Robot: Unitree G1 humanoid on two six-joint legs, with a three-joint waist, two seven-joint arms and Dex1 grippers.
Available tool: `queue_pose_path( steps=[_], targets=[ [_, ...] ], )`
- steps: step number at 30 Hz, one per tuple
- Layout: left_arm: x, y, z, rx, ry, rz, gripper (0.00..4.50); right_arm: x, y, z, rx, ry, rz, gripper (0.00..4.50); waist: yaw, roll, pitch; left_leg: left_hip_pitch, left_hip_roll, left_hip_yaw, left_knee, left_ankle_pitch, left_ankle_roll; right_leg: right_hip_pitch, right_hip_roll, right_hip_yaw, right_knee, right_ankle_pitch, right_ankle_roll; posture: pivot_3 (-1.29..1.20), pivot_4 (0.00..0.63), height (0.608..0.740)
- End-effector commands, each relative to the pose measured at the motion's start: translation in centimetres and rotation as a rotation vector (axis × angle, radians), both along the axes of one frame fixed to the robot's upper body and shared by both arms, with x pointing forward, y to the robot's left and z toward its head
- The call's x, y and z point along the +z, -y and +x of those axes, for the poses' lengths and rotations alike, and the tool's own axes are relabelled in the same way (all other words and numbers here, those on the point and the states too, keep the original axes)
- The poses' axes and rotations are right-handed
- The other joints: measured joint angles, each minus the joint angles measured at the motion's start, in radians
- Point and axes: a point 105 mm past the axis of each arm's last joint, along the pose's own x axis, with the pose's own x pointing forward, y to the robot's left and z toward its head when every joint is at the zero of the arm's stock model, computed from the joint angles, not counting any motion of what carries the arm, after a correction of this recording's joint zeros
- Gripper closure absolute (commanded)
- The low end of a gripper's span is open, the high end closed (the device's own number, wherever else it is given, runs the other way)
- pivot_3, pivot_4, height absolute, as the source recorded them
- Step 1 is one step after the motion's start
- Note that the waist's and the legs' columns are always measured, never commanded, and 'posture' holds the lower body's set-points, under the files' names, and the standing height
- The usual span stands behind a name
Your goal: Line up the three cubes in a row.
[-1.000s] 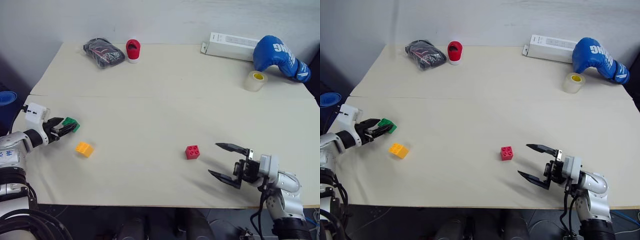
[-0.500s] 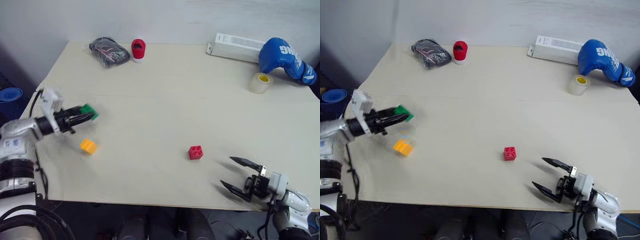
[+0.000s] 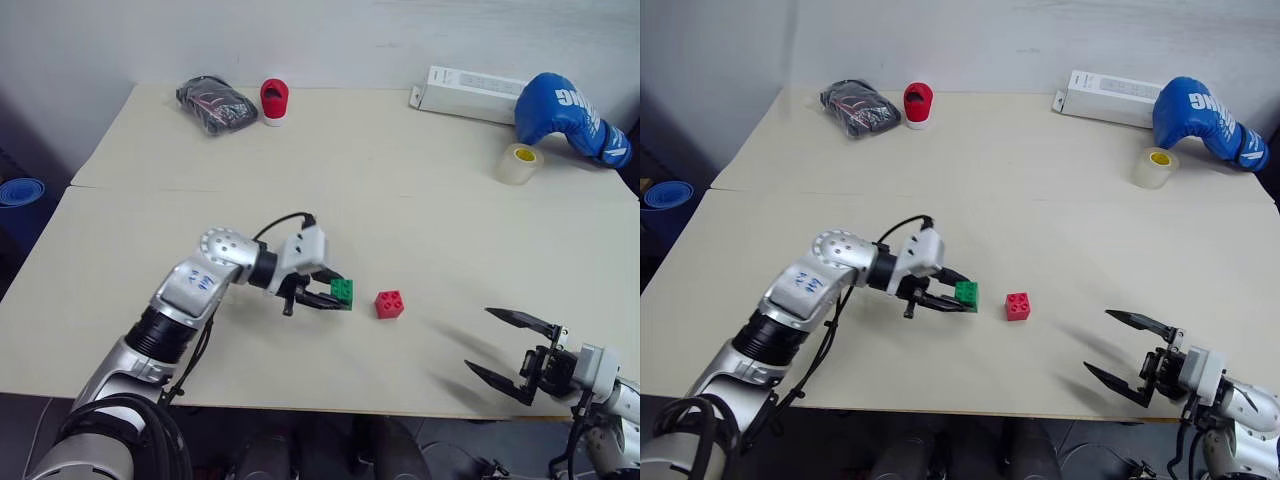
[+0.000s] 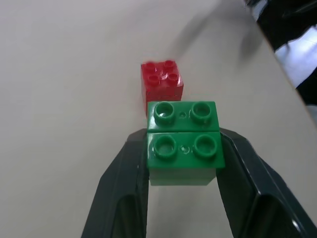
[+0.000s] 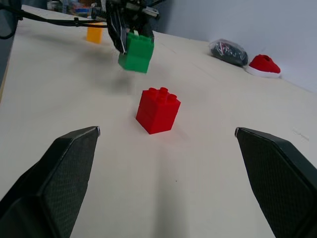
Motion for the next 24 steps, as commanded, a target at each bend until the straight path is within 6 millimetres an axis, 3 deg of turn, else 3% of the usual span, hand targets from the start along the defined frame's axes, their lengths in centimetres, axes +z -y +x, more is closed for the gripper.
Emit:
queue_pose_path(
  steps=[1,7,16,19,23,24],
  targets=[
    [-0.9,0.0,0.1,0.018,0.024,0.021,3.01,1.2,0.4,-0.6,-0.027,0.052,-0.003,0.00,0.002,0.000,0.000,0.000,0.000,0.000,0.000,0.000,0.000,0.000,-0.001,0.000,0.000,0.000,0.000,0.00,0.150,0.740],
    [-3.1,-1.2,0.6,0.040,0.007,0.076,3.01,1.1,1.6,-1.7,-0.068,0.028,-0.019,0.00,0.004,0.000,0.000,0.001,-0.001,-0.001,0.001,0.000,0.002,0.002,-0.003,-0.001,-0.002,0.000,0.000,0.00,0.150,0.740],
    [-3.2,-1.0,0.2,0.005,-0.030,0.062,3.01,0.9,0.9,-1.9,-0.072,0.000,-0.008,0.00,0.002,0.000,0.000,0.002,-0.001,-0.001,0.001,0.000,0.002,0.002,-0.003,-0.001,-0.002,0.000,0.000,0.00,0.150,0.740],
    [-2.5,-0.9,0.7,0.045,-0.009,0.041,2.02,1.9,-0.3,-1.2,-0.053,0.006,-0.009,0.00,0.001,0.001,-0.001,0.002,-0.001,-0.001,0.001,0.000,0.002,0.002,-0.004,-0.001,-0.001,0.000,0.000,0.00,0.150,0.740],
    [0.7,-0.6,-0.3,-0.035,0.061,-0.035,0.80,3.1,-1.6,-0.4,-0.041,0.011,-0.004,0.00,0.003,0.001,0.000,0.000,-0.001,-0.002,0.001,0.000,0.002,0.001,-0.003,-0.001,0.000,0.000,0.000,0.00,0.150,0.740],
    [1.3,-0.7,-0.6,-0.045,0.054,-0.045,0.80,3.4,-2.0,-0.2,-0.035,0.008,-0.002,0.00,0.003,0.001,0.000,0.000,-0.001,-0.002,0.001,0.000,0.002,0.001,-0.003,-0.001,0.000,0.000,0.000,0.00,0.150,0.740]
  ],
)
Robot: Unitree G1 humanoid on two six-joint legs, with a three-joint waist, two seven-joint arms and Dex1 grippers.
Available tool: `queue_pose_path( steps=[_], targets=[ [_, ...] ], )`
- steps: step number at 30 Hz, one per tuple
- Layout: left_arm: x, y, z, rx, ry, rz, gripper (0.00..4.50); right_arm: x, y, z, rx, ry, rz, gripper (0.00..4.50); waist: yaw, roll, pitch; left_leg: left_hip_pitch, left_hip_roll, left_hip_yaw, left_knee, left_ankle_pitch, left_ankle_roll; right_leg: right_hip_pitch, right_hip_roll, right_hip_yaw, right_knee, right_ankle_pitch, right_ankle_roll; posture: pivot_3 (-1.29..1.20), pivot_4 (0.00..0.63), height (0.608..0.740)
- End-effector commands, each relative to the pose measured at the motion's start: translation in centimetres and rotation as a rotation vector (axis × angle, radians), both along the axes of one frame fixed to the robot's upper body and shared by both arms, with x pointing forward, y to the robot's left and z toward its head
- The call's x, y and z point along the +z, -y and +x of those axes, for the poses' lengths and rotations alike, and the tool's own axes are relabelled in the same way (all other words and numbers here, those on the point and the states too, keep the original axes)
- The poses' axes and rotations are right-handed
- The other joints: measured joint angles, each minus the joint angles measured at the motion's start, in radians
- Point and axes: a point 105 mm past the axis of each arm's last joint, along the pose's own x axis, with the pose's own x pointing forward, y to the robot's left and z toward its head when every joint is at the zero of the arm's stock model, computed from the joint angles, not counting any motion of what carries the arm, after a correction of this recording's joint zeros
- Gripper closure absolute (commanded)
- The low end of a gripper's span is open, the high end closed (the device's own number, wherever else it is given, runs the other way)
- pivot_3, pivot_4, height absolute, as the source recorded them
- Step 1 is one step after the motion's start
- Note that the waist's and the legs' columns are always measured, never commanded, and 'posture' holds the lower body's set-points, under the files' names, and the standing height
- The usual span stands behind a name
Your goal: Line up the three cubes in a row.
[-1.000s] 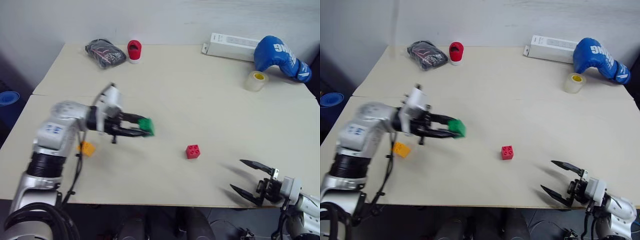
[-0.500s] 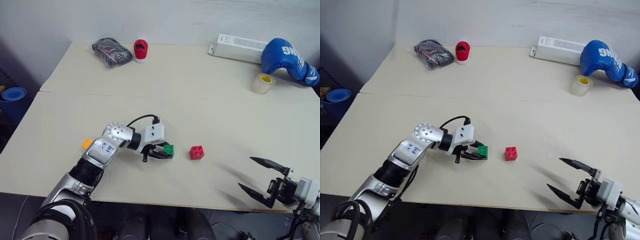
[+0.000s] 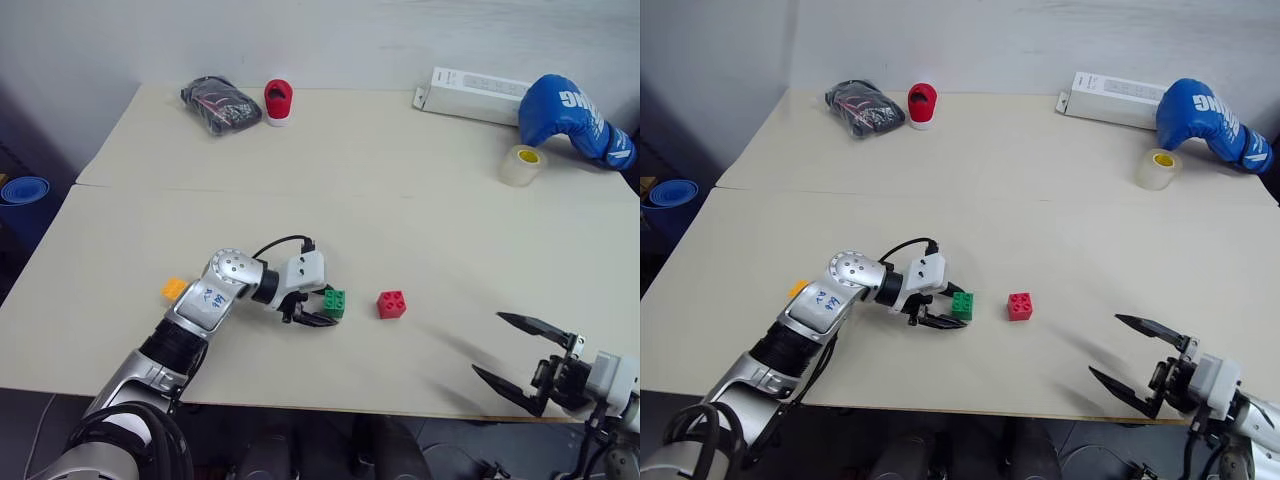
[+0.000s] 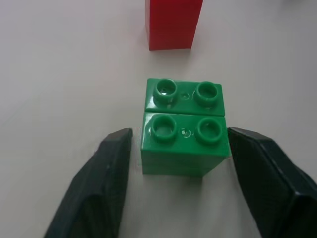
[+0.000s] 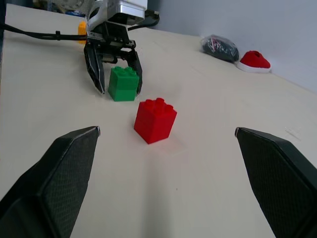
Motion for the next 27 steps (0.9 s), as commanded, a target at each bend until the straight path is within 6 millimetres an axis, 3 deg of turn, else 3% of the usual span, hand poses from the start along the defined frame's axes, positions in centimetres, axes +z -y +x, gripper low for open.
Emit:
queue_pose_path(
  steps=[1,5,8,9,13,19,23,27],
  targets=[
    [3.9,-0.2,-1.2,-0.077,0.071,-0.059,0.80,1.4,-1.1,0.4,0.018,0.013,-0.003,0.00,0.000,0.000,0.000,0.000,0.000,0.000,0.000,0.000,0.000,0.000,0.000,0.000,0.000,0.000,0.000,0.00,0.150,0.740],
    [7.2,-2.7,-2.5,-0.095,0.063,-0.060,0.80,2.4,-2.4,1.1,0.041,0.012,0.005,0.00,-0.002,0.000,0.000,0.000,0.000,0.000,0.000,0.000,0.000,0.000,0.000,0.000,0.000,0.000,0.000,0.00,0.150,0.740],
    [8.5,-6.7,-3.0,-0.098,0.096,-0.022,0.80,3.1,-3.4,1.5,0.074,0.013,0.032,0.00,-0.006,0.000,0.000,0.000,0.000,0.000,0.000,0.000,0.000,0.000,0.000,0.000,0.000,0.000,0.000,0.00,0.150,0.740],
    [8.8,-8.2,-2.6,-0.057,0.109,-0.034,0.80,3.3,-3.8,1.6,0.092,0.011,0.042,0.00,-0.008,0.000,0.000,0.000,0.000,0.000,0.000,0.000,0.000,0.000,0.001,0.000,0.000,0.000,0.000,0.00,0.150,0.740],
    [9.1,-15.1,-1.2,0.208,0.149,-0.131,0.01,3.7,-5.4,1.9,0.145,0.014,0.060,0.00,-0.010,0.001,0.000,0.001,0.001,0.000,0.000,0.000,-0.001,0.000,0.001,0.000,0.000,0.000,-0.001,0.00,0.150,0.740],
    [9.3,-25.2,-2.4,0.628,0.228,-0.262,0.01,3.5,-6.5,2.5,0.200,0.032,0.068,0.00,-0.013,-0.001,0.001,-0.001,0.001,0.000,0.000,-0.001,0.001,-0.001,0.001,-0.001,-0.001,0.000,-0.001,0.00,0.150,0.740],
    [7.5,-30.5,-5.1,0.865,0.228,-0.292,0.01,3.1,-7.0,2.7,0.238,0.014,0.075,0.00,-0.012,-0.001,0.001,-0.001,0.001,0.000,0.000,-0.002,0.001,-0.001,0.000,-0.001,-0.002,0.000,0.000,0.00,0.150,0.740],
    [3.6,-34.6,-9.1,1.075,0.147,-0.266,0.01,2.8,-7.9,2.5,0.292,0.016,0.070,0.00,-0.021,-0.002,0.001,-0.001,0.001,0.000,0.000,-0.003,0.001,-0.001,-0.001,-0.001,-0.001,0.000,0.000,0.00,0.150,0.740]
  ],
)
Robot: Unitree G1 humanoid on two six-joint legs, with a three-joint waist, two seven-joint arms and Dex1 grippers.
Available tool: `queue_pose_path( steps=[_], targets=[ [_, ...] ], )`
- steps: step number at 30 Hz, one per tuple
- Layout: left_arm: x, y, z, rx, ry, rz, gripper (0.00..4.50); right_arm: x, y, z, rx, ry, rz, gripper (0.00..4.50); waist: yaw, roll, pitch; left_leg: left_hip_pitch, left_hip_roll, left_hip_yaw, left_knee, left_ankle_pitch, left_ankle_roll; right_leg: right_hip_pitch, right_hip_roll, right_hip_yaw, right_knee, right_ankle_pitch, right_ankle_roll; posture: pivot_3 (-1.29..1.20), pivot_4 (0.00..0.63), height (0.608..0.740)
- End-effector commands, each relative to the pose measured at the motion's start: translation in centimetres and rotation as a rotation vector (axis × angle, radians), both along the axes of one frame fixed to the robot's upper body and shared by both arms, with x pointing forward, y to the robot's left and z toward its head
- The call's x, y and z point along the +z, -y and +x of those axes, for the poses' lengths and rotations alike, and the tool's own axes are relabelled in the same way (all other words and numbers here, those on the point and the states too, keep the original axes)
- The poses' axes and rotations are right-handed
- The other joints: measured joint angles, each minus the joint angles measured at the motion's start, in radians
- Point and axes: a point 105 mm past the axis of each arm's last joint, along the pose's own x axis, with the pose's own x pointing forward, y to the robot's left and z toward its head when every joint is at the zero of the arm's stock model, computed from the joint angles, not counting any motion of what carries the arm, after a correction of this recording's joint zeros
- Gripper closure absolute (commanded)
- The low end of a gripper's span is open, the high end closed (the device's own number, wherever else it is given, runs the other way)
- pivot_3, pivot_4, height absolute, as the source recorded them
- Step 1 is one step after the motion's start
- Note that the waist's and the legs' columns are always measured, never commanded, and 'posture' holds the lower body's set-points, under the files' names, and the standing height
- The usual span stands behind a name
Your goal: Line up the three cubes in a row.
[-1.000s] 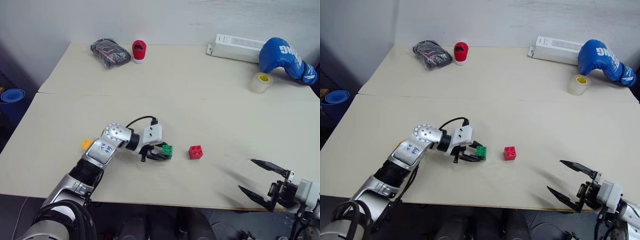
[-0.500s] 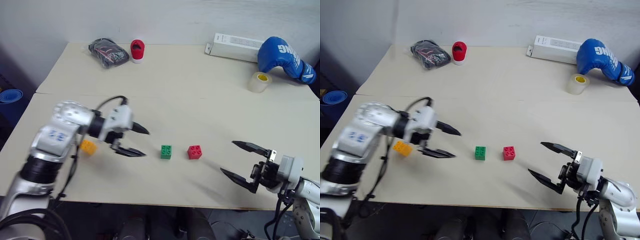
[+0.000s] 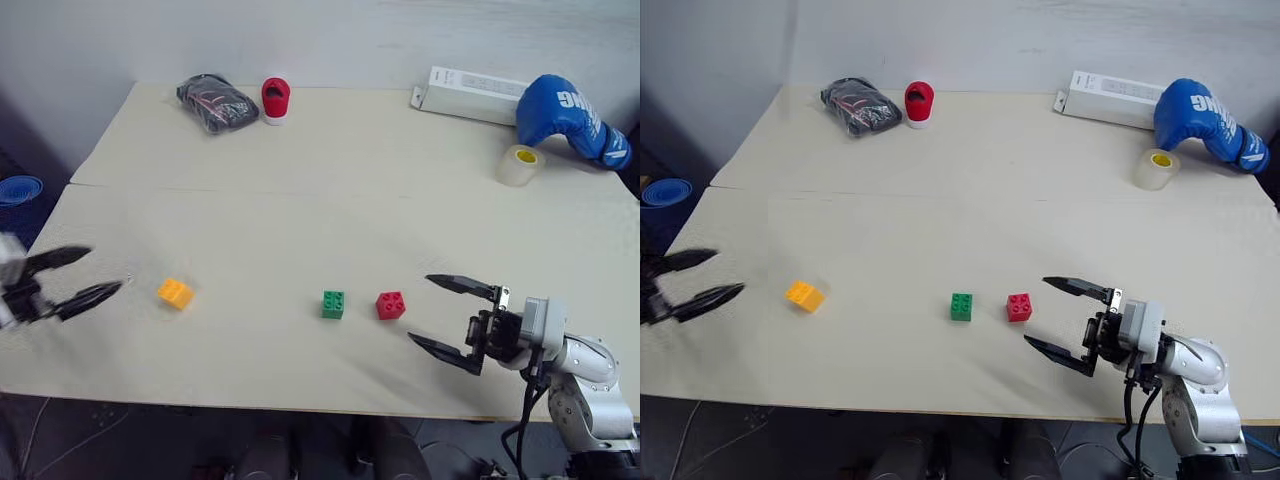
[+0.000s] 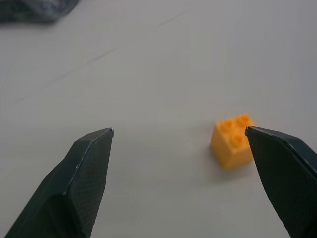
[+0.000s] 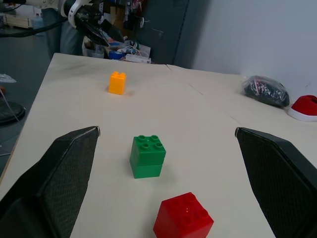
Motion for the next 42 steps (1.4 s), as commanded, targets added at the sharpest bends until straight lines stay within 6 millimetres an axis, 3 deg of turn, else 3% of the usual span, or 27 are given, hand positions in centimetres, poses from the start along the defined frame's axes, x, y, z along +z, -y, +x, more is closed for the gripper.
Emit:
queue_pose_path(
  steps=[1,4,7,11,15,19,23,27,31,34,35,39,42],
  targets=[
    [-1.4,-3.0,-3.1,0.154,-0.003,-0.017,0.01,0.1,-0.9,-0.4,0.054,0.024,0.007,0.00,-0.005,0.000,0.000,0.000,0.000,0.000,0.000,0.000,0.000,0.000,0.000,0.000,0.000,0.000,0.000,0.00,0.150,0.740],
    [-2.2,-2.8,-4.7,0.179,-0.027,-0.046,0.01,0.4,-1.6,-0.2,0.070,0.047,0.008,0.00,-0.008,-0.001,0.000,0.000,0.001,0.000,0.000,-0.002,0.000,0.000,0.000,0.000,0.000,0.000,0.000,0.00,0.150,0.740],
    [-2.3,-1.4,-4.9,0.154,-0.025,-0.065,0.01,0.7,-1.8,0.2,0.072,0.065,0.008,0.00,-0.002,-0.002,-0.001,0.000,0.000,0.000,0.000,-0.003,-0.001,0.000,-0.002,0.001,-0.001,0.000,0.000,0.00,0.150,0.740],
    [-1.1,3.2,-3.1,0.027,0.035,-0.113,0.01,0.7,-1.8,0.5,0.084,0.061,-0.002,0.00,0.010,-0.003,-0.001,0.001,0.000,-0.001,0.000,-0.004,-0.002,0.000,-0.002,0.001,-0.003,0.000,0.000,0.00,0.150,0.740],
    [-0.8,6.5,-0.8,0.031,0.126,-0.210,0.01,0.9,-2.0,1.0,0.092,0.065,-0.004,0.00,0.010,-0.001,-0.001,0.001,0.000,0.000,0.000,-0.004,-0.002,0.000,-0.002,0.002,-0.003,0.000,0.000,0.00,0.150,0.740],
    [-3.4,7.1,1.0,0.121,0.091,-0.163,0.01,1.2,-2.1,1.2,0.086,0.073,-0.005,0.00,0.002,-0.001,-0.001,0.001,0.001,0.001,0.000,-0.003,-0.002,0.000,0.000,0.001,0.001,0.000,0.000,0.00,0.150,0.740],
    [-4.7,8.5,2.1,0.110,0.060,-0.179,0.01,1.3,-2.0,1.3,0.065,0.089,-0.011,0.00,-0.006,-0.001,-0.001,0.001,0.001,0.001,0.000,-0.003,-0.002,0.000,0.001,0.001,0.001,0.000,0.000,0.00,0.150,0.740],
    [-6.0,8.9,2.8,0.125,0.030,-0.174,0.88,1.3,-2.1,1.3,0.051,0.086,-0.007,0.00,-0.007,-0.001,-0.001,0.001,0.001,0.001,0.000,-0.003,-0.001,0.000,0.000,0.001,0.001,0.000,0.000,0.00,0.150,0.740],
    [-6.6,9.5,2.6,0.090,-0.026,-0.198,2.19,1.3,-2.2,1.0,0.044,0.079,-0.003,0.00,-0.007,-0.001,-0.001,0.000,0.001,0.001,0.000,-0.003,-0.002,0.000,0.000,0.001,0.001,0.000,0.000,0.00,0.150,0.740],
    [-5.4,10.1,2.8,0.017,0.003,-0.185,3.01,1.4,-1.9,1.1,0.027,0.078,-0.008,0.00,-0.008,-0.001,-0.001,0.001,0.001,0.001,0.000,-0.003,-0.001,0.000,0.000,0.001,0.001,0.000,0.000,0.00,0.150,0.740],
    [-5.0,10.3,2.9,-0.008,0.015,-0.180,3.00,1.4,-1.8,1.1,0.023,0.078,-0.009,0.00,-0.008,-0.001,-0.001,0.001,0.001,0.001,0.000,-0.003,-0.002,0.000,0.000,0.001,0.001,0.000,0.000,0.00,0.150,0.740],
    [-2.6,15.1,3.4,-0.373,0.041,-0.096,3.00,1.1,-1.0,0.9,-0.007,0.055,-0.019,0.00,0.012,-0.002,-0.001,0.000,0.000,0.000,0.000,-0.003,-0.002,0.000,0.000,0.000,0.000,0.000,0.000,0.00,0.150,0.740],
    [-2.4,17.9,3.6,-0.672,0.028,0.059,3.00,0.7,-0.4,0.5,-0.019,0.032,-0.042,0.00,0.019,-0.001,-0.001,0.000,-0.001,0.001,0.000,-0.003,-0.001,0.000,-0.001,0.001,0.000,0.000,0.000,0.00,0.150,0.740]
  ],
)
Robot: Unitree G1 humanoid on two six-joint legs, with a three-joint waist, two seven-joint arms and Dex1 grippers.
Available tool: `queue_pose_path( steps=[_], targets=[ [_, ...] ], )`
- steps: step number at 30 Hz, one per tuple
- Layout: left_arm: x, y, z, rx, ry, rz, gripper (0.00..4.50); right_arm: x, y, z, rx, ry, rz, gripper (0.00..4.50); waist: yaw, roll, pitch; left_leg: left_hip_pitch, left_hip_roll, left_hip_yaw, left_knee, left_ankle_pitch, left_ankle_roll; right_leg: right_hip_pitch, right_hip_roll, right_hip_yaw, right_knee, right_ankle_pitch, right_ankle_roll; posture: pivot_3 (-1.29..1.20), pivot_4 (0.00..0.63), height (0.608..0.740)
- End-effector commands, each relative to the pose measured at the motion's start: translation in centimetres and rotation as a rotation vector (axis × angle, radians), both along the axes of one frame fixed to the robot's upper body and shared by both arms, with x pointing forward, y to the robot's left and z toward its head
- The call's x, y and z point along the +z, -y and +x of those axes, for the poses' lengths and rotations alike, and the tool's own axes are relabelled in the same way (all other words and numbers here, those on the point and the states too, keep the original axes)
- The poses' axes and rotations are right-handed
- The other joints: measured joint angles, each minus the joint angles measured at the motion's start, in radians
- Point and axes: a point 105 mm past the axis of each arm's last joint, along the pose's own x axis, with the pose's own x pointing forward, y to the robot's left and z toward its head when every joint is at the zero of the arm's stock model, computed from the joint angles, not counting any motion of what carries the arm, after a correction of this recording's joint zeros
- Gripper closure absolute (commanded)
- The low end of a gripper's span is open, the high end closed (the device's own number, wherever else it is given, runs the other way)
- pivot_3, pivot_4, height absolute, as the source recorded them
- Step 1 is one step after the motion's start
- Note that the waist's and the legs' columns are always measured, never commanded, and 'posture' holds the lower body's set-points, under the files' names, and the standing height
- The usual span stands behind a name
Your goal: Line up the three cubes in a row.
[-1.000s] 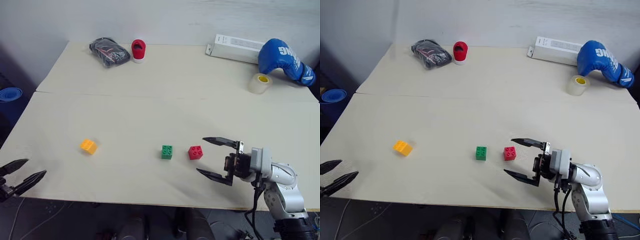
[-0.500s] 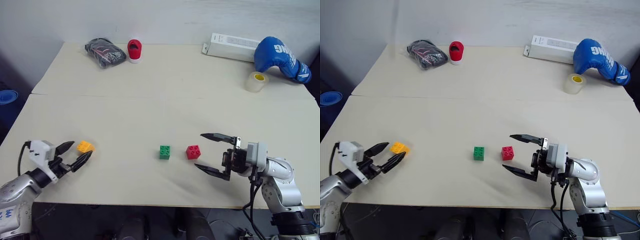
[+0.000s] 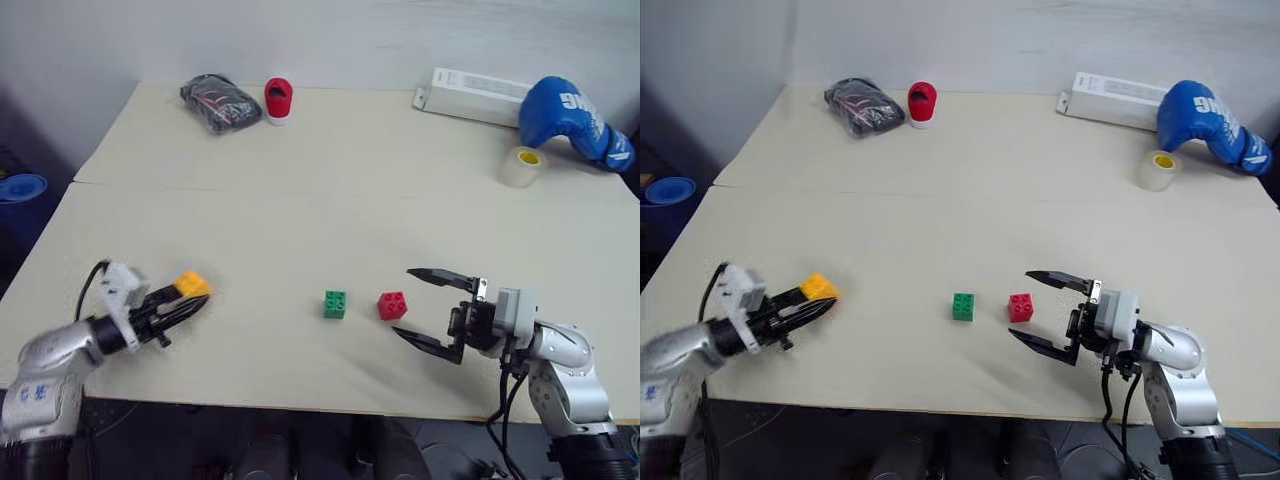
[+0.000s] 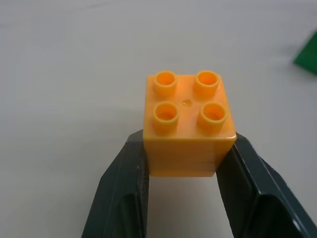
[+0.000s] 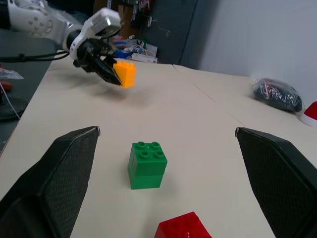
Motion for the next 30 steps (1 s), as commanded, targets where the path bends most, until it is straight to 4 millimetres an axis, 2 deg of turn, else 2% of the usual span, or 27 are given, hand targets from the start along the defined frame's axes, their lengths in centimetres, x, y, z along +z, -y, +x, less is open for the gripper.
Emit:
queue_pose_path(
  steps=[1,3,5,8,11,17,23,25,27,30],
  targets=[
    [0.1,3.0,-0.2,-0.351,0.050,0.183,3.00,0.5,0.8,-0.7,-0.013,0.007,-0.025,0.00,0.003,0.000,0.000,0.000,0.000,0.000,0.000,0.000,0.000,0.000,0.000,0.000,0.000,0.000,0.000,0.00,0.150,0.740],
    [-0.6,3.2,0.2,-0.481,0.055,0.316,3.00,0.3,1.1,-0.9,-0.017,-0.003,-0.038,0.00,0.000,0.000,0.000,0.000,-0.001,0.001,0.000,0.001,0.000,0.000,0.001,-0.001,0.000,0.000,0.000,0.00,0.150,0.740],
    [-1.1,3.5,1.4,-0.550,0.052,0.372,3.00,0.2,1.3,-0.9,-0.024,-0.009,-0.045,0.00,-0.006,0.000,0.000,0.000,0.000,0.003,0.000,0.001,0.000,0.000,0.004,-0.001,0.000,0.000,0.000,0.00,0.150,0.740],
    [-1.6,4.9,2.6,-0.613,0.036,0.341,3.00,0.2,1.5,-1.2,-0.035,-0.015,-0.048,0.00,-0.009,0.000,0.000,0.000,0.002,0.006,0.000,0.002,0.000,-0.001,0.012,-0.001,0.001,0.000,0.000,0.00,0.150,0.740],
    [-3.1,5.5,2.9,-0.683,0.000,0.372,3.00,0.4,1.5,-1.7,-0.050,-0.033,-0.042,0.00,-0.009,0.000,0.000,0.000,0.002,0.007,0.000,0.002,0.000,-0.002,0.013,-0.001,0.001,0.000,0.001,0.00,0.150,0.740],
    [-3.8,6.1,3.6,-0.691,-0.022,0.363,3.00,0.4,1.2,-2.6,-0.091,-0.067,-0.013,0.00,-0.003,0.000,0.000,0.000,0.003,0.006,0.003,0.001,0.001,-0.001,0.013,0.000,0.002,0.000,0.001,0.00,0.150,0.740],
    [-3.9,6.1,4.4,-0.637,-0.016,0.341,3.00,0.0,1.4,-2.5,-0.102,-0.077,-0.015,0.00,-0.001,0.000,0.000,0.000,0.003,0.005,0.006,0.001,0.002,-0.001,0.012,0.004,0.003,0.000,0.001,0.00,0.150,0.740],
    [-3.8,6.0,4.4,-0.623,-0.016,0.327,2.28,-0.1,1.5,-2.3,-0.096,-0.077,-0.020,0.00,-0.001,0.000,0.000,0.000,0.003,0.005,0.006,0.001,0.002,-0.001,0.012,0.004,0.003,0.000,0.001,0.00,0.150,0.740],
    [-3.5,5.7,4.3,-0.604,-0.001,0.314,1.74,0.0,1.6,-2.1,-0.088,-0.075,-0.025,0.00,-0.002,0.000,0.000,0.000,0.003,0.005,0.007,0.000,0.002,-0.001,0.012,0.004,0.004,0.000,0.001,0.00,0.150,0.740],
    [-2.5,4.2,4.3,-0.538,0.036,0.301,0.84,0.4,2.0,-1.6,-0.071,-0.061,-0.042,0.00,-0.005,0.000,0.000,0.000,0.003,0.005,0.007,0.000,0.002,-0.001,0.012,0.004,0.004,0.000,0.001,0.00,0.150,0.740]
  ],
)
